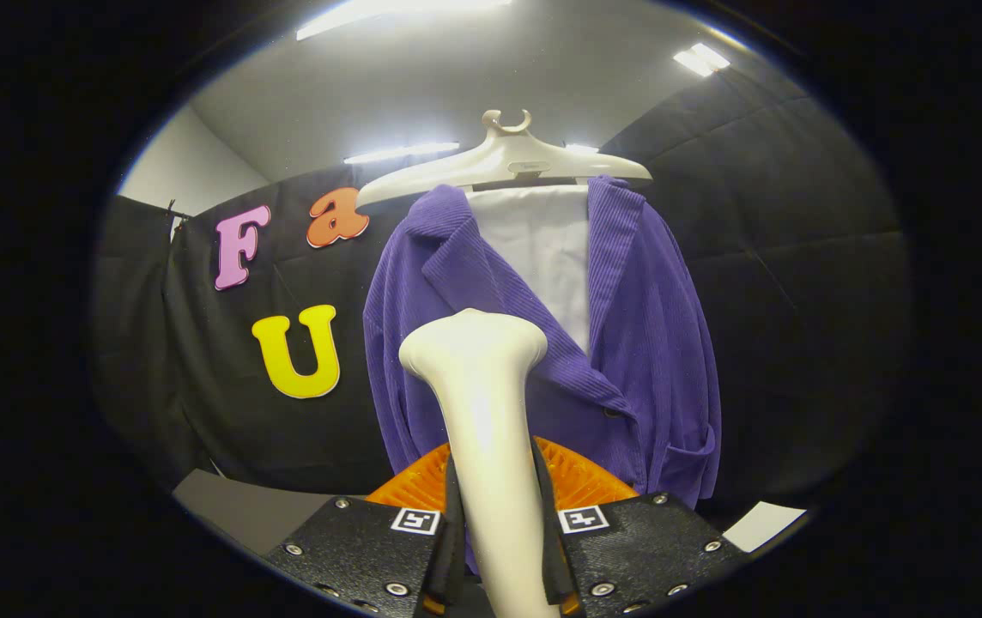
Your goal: Iron the clothes twice with a garment steamer, once on the left side and once on the right side.
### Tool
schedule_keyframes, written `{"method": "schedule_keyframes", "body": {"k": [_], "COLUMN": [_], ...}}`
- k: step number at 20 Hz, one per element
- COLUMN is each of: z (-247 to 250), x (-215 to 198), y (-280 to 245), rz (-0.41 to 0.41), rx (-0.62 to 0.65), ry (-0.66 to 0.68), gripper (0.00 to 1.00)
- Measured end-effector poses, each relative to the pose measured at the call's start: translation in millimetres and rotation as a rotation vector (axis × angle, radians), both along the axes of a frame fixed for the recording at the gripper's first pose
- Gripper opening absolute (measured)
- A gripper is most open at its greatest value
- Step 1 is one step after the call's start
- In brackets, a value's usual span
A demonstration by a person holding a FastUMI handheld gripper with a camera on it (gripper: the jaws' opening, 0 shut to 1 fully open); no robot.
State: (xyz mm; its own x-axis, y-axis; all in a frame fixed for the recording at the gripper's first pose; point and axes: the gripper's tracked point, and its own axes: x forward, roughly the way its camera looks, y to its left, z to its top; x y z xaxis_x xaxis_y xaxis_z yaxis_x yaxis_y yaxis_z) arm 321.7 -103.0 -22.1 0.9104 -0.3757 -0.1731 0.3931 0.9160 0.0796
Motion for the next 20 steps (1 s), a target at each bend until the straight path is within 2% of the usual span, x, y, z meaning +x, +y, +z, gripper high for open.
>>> {"method": "schedule_keyframes", "body": {"k": [3, 8, 20], "z": [-29.7, -91.5, -188.5], "x": [-6.6, -22.6, -59.7], "y": [2.3, 10.1, 7.9], "rz": [0.010, 0.047, 0.018], "rx": [0.010, -0.010, 0.030], "ry": [0.036, 0.170, 0.320], "gripper": [0.35, 0.36, 0.36]}}
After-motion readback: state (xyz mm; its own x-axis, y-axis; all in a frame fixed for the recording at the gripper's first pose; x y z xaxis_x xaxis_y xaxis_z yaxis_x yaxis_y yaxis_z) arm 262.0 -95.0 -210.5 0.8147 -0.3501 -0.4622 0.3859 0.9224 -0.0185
